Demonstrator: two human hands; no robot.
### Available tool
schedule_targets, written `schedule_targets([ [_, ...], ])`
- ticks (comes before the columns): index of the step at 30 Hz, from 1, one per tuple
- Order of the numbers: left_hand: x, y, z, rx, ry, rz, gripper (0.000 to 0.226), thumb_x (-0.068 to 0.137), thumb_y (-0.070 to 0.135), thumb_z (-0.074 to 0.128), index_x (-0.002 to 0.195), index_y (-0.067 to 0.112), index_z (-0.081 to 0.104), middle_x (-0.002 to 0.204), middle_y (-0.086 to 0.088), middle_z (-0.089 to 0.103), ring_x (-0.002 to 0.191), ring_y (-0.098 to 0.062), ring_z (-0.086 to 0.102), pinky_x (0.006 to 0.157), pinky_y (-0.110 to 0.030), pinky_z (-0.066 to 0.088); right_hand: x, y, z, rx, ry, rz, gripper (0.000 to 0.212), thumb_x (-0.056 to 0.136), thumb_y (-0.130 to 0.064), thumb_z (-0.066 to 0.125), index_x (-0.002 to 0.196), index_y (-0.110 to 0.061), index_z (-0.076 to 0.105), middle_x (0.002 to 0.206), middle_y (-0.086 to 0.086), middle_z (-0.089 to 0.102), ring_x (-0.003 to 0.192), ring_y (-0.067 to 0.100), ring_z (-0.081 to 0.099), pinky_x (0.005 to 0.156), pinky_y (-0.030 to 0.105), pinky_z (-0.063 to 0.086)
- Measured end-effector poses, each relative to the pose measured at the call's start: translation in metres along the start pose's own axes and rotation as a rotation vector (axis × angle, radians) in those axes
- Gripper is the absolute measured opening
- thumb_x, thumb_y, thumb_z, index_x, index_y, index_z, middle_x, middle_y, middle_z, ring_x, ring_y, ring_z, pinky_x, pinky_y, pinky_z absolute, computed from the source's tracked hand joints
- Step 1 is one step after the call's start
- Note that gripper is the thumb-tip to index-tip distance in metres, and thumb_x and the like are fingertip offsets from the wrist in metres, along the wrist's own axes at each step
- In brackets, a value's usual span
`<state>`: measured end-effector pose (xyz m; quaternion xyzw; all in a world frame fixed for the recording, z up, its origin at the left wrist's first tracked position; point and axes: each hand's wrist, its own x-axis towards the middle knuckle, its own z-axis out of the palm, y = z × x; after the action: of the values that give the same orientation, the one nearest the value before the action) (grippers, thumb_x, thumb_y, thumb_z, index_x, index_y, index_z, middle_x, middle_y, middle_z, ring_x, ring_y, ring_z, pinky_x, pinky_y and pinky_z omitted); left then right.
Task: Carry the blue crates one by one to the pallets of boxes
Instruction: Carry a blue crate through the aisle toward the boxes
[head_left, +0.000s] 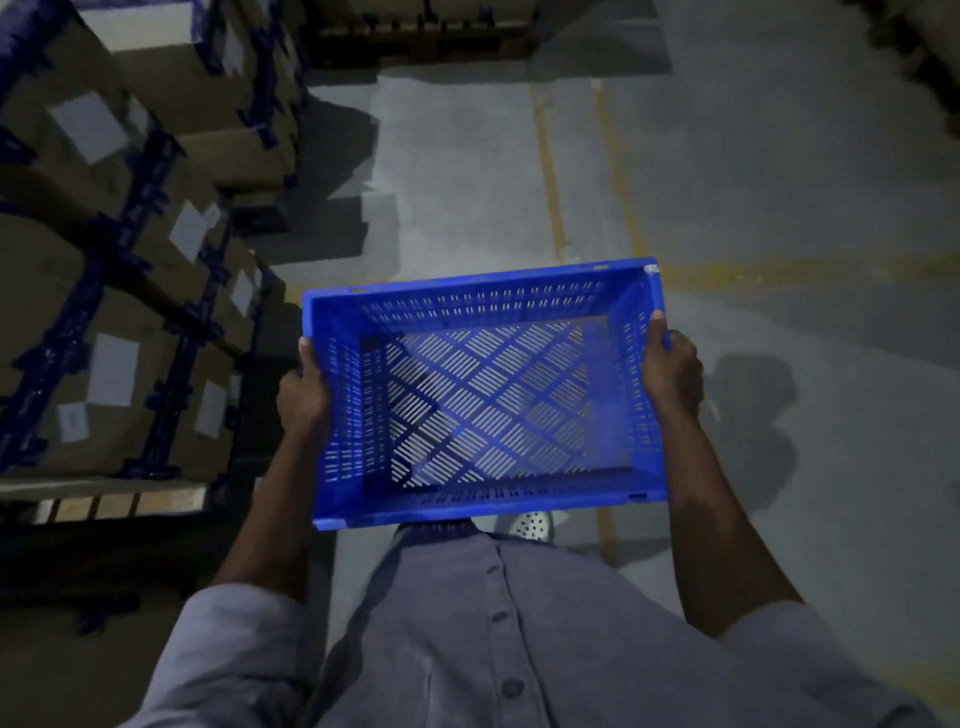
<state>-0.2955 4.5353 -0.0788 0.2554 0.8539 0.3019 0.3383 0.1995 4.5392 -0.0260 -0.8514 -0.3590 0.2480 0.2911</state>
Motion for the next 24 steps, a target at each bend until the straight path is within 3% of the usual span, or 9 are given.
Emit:
schedule_targets([
  [5,0.029,0.081,0.044,-0.063,0.048,-0.054,0.134,0.083,0.113,0.026,0.134,-0.002,0.073,0.128,-0.028,0.074,0.112,-0.047,0.073,0.085,-0.053,0.054,0.115,-0.064,0.026,-0.009,-0.026,-0.061,0.083,0.101,-0.089,0.024,0.104,-0.019,0.067,0.106,0.015,0.070,0.097,0.041,0.065,0.079,0.045,0.048],
  [10,0.095,0.119,0.090,-0.156,0.125,-0.134,0.136,0.079,0.116,0.029,0.129,-0.003,0.074,0.124,-0.028,0.076,0.108,-0.047,0.076,0.078,-0.048,0.054,0.226,-0.135,0.089,-0.057,-0.128,-0.131,0.082,0.102,-0.088,0.025,0.102,-0.016,0.065,0.105,0.015,0.068,0.098,0.041,0.064,0.078,0.044,0.045],
  [14,0.142,0.155,0.114,-0.186,0.176,-0.209,0.131,0.081,0.114,0.027,0.128,0.002,0.076,0.123,-0.022,0.076,0.104,-0.042,0.075,0.084,-0.047,0.057,0.300,-0.209,0.141,-0.097,-0.225,-0.206,0.075,0.106,-0.081,0.030,0.104,-0.015,0.066,0.106,0.015,0.065,0.098,0.038,0.063,0.079,0.041,0.040],
  [20,0.201,0.190,0.132,-0.248,0.293,-0.312,0.128,0.075,0.119,0.026,0.102,0.005,0.079,0.105,-0.022,0.080,0.095,-0.044,0.078,0.095,-0.064,0.065,0.390,-0.325,0.196,-0.131,-0.346,-0.346,0.074,0.106,-0.083,0.029,0.101,-0.018,0.063,0.103,0.012,0.062,0.096,0.035,0.057,0.080,0.043,0.041],
  [24,0.188,0.228,0.156,-0.281,0.389,-0.409,0.124,0.079,0.116,0.023,0.100,0.007,0.078,0.102,-0.020,0.077,0.092,-0.041,0.075,0.089,-0.056,0.064,0.446,-0.388,0.243,-0.172,-0.459,-0.432,0.075,0.106,-0.083,0.029,0.105,-0.017,0.065,0.100,0.010,0.060,0.092,0.033,0.054,0.080,0.044,0.042],
])
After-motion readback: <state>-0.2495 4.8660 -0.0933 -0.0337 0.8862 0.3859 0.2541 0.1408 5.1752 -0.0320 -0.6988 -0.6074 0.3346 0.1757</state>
